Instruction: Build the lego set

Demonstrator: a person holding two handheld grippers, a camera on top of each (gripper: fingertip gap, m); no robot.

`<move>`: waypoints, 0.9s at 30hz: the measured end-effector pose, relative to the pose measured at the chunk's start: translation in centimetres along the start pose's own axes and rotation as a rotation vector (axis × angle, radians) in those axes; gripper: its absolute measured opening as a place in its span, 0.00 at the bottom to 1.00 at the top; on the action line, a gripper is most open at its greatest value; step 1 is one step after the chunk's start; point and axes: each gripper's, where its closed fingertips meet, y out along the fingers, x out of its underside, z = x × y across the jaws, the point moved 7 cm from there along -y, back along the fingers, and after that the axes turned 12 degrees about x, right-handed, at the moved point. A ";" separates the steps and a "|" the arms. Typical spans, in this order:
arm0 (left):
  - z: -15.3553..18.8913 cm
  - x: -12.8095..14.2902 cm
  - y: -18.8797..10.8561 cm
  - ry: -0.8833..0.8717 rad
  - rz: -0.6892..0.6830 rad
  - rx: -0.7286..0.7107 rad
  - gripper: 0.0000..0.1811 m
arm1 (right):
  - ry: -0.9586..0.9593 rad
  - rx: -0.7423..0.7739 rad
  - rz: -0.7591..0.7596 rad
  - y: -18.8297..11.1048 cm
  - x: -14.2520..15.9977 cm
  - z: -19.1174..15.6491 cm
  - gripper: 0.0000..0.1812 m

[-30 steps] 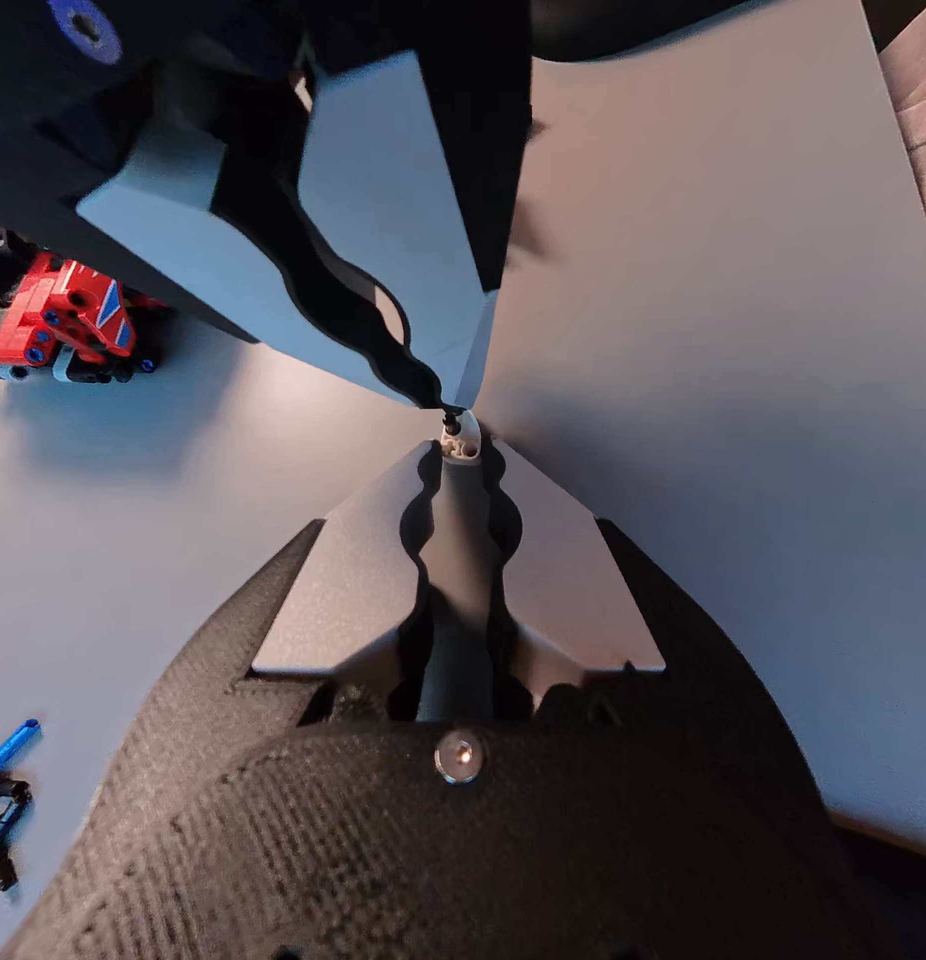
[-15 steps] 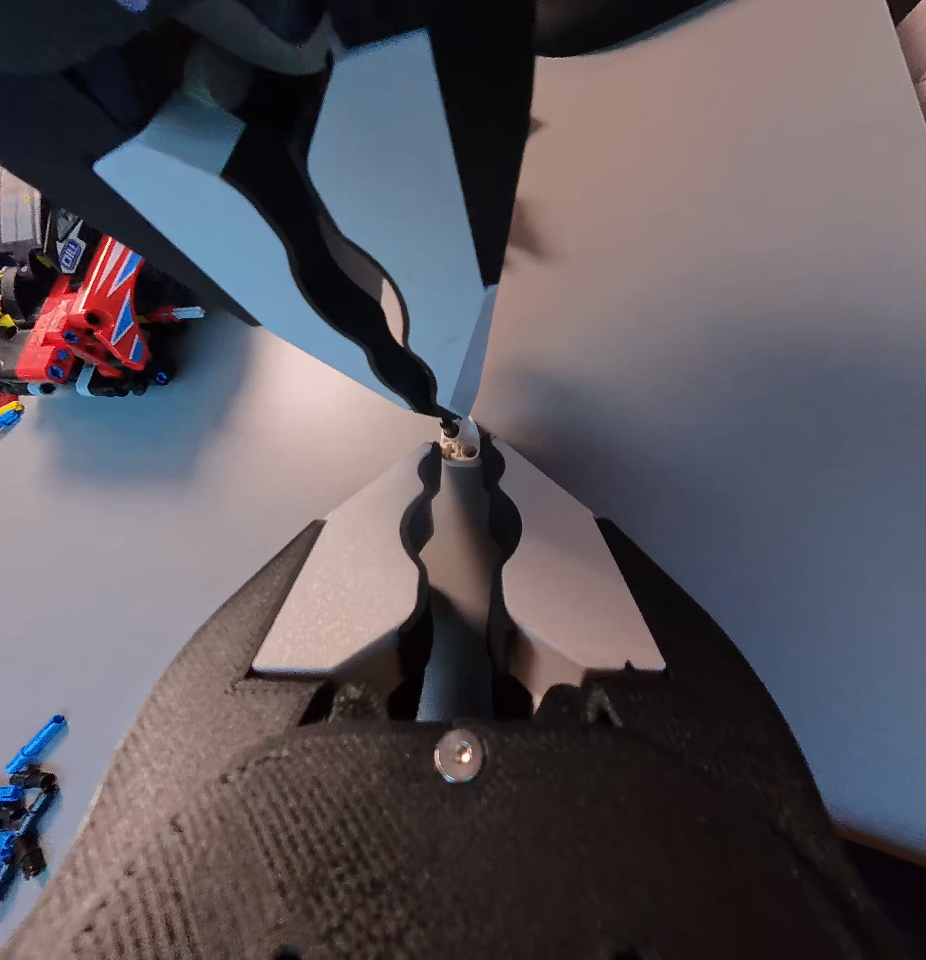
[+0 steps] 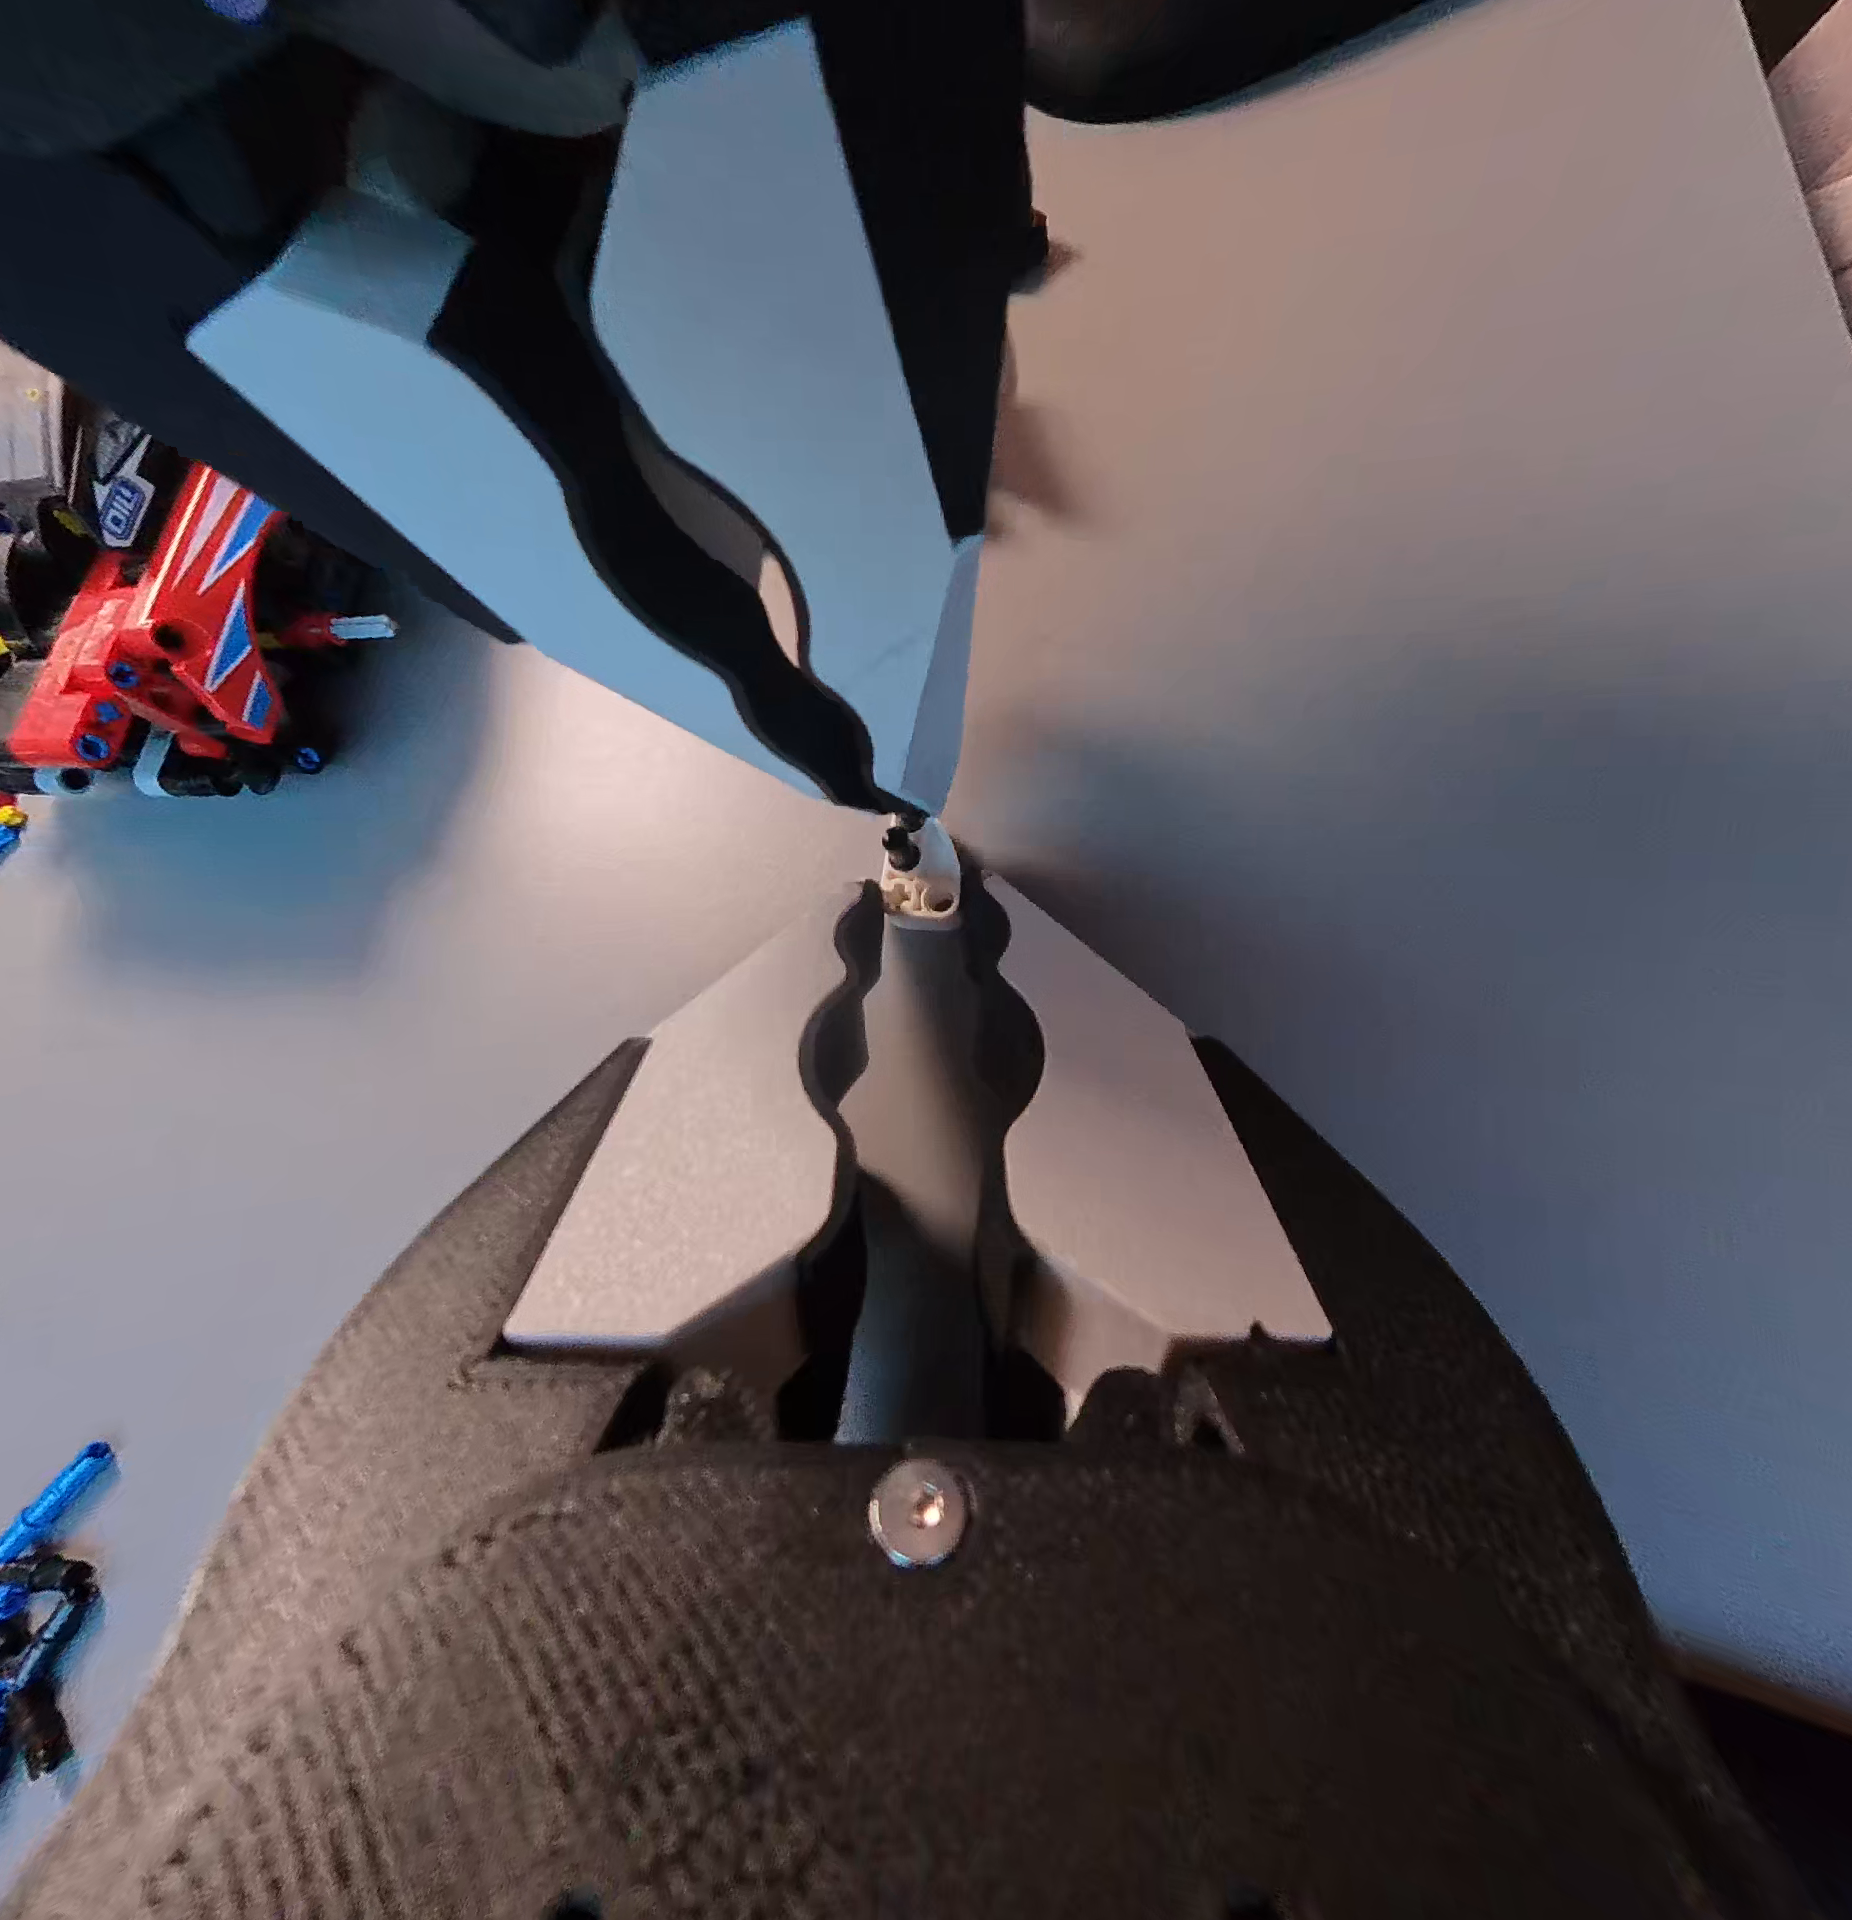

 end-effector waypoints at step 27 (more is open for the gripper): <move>0.1 -0.2 0.0 -0.020 -0.010 -0.024 0.07 | 0.154 0.064 -0.046 0.0 -0.4 -0.4 0.01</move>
